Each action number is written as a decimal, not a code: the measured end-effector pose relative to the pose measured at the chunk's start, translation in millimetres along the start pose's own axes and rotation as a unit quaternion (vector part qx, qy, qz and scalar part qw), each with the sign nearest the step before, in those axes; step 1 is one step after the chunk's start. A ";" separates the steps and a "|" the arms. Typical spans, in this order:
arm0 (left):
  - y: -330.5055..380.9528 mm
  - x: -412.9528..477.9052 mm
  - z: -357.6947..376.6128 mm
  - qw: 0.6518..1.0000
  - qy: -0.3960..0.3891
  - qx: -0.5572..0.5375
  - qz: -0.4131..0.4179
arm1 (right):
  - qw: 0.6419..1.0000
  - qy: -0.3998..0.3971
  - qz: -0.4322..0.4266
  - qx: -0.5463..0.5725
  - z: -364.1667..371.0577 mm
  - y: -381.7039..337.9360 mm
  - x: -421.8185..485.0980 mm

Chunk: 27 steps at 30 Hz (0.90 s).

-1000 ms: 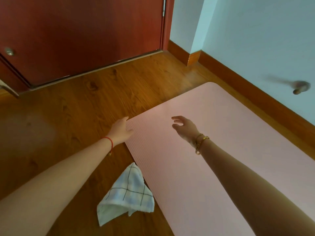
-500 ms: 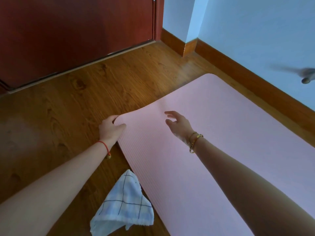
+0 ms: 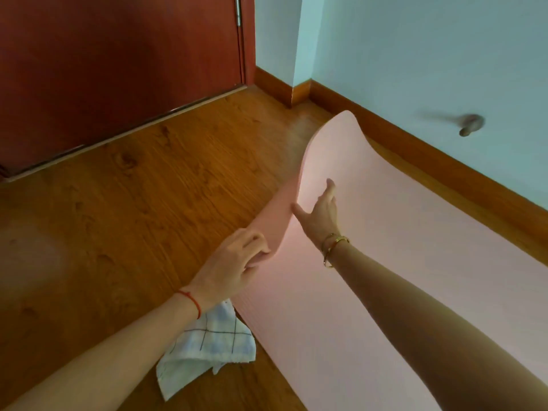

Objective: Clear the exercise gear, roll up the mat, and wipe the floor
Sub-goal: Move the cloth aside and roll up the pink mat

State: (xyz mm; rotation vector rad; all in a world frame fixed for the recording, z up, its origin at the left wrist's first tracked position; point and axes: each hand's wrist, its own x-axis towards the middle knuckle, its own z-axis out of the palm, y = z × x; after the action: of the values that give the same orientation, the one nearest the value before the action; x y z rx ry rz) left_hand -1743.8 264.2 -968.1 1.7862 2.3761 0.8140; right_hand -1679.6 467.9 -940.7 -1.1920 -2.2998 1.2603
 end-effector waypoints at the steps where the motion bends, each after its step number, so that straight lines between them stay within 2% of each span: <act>1: -0.3 -5.4 3.1 0.998 -0.030 0.043 0.021 | 0.989 0.015 -0.047 -0.142 -3.3 8.3 -3.2; 3: -3.2 -11.2 6.9 0.990 -0.077 0.096 0.070 | 0.925 0.019 -0.134 -0.354 -10.3 21.1 -7.8; 4: -4.5 -12.5 7.7 0.984 -0.099 0.115 0.094 | 0.898 -0.003 -0.163 -0.407 -13.2 24.7 -9.5; 6: -3.2 -13.3 7.6 0.974 -0.142 0.135 0.112 | 0.867 -0.055 -0.189 -0.458 -15.1 33.3 -9.3; 8: 2.3 -12.3 8.5 0.982 -0.160 0.088 0.047 | 0.853 -0.086 -0.191 -0.477 -15.1 37.8 -8.0; 9: 5.8 -9.4 9.8 0.989 -0.135 0.052 -0.004 | 0.852 -0.092 -0.193 -0.478 -14.9 38.9 -6.8; 11: 10.6 2.2 14.0 0.993 -0.047 0.024 -0.106 | 0.855 -0.096 -0.196 -0.471 -14.6 40.0 -5.6; 12: 11.2 10.1 15.1 0.984 -0.035 0.028 -0.171 | 0.857 -0.096 -0.195 -0.468 -14.0 40.8 -5.6; 14: 8.6 23.9 17.6 0.948 -0.095 0.028 -0.304 | 0.860 -0.101 -0.188 -0.464 -12.7 44.7 -5.8; 16: 6.2 31.3 18.6 0.918 -0.155 0.012 -0.365 | 0.857 -0.107 -0.189 -0.468 -11.6 49.4 -6.3; 19: 13.6 33.4 20.2 0.908 -0.178 0.064 -0.374 | 0.858 -0.121 -0.184 -0.464 -11.0 56.1 -7.3; 21: 23.6 30.4 21.6 0.916 -0.144 0.141 -0.347 | 0.890 -0.128 -0.151 -0.411 -10.6 58.1 -8.7; 24: 31.4 18.1 29.5 0.937 -0.056 0.251 -0.238 | 0.966 -0.127 -0.056 -0.218 -11.7 53.1 -13.5; 27: 43.4 10.2 37.5 0.939 -0.013 0.298 -0.170 | 0.992 -0.112 0.050 0.012 -12.0 45.9 -21.1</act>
State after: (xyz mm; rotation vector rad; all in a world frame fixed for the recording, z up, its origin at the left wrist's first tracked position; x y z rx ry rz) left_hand -1695.8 295.7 -978.6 1.4172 3.0040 0.0177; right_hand -1635.0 471.9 -966.9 -1.2272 -2.3966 1.5228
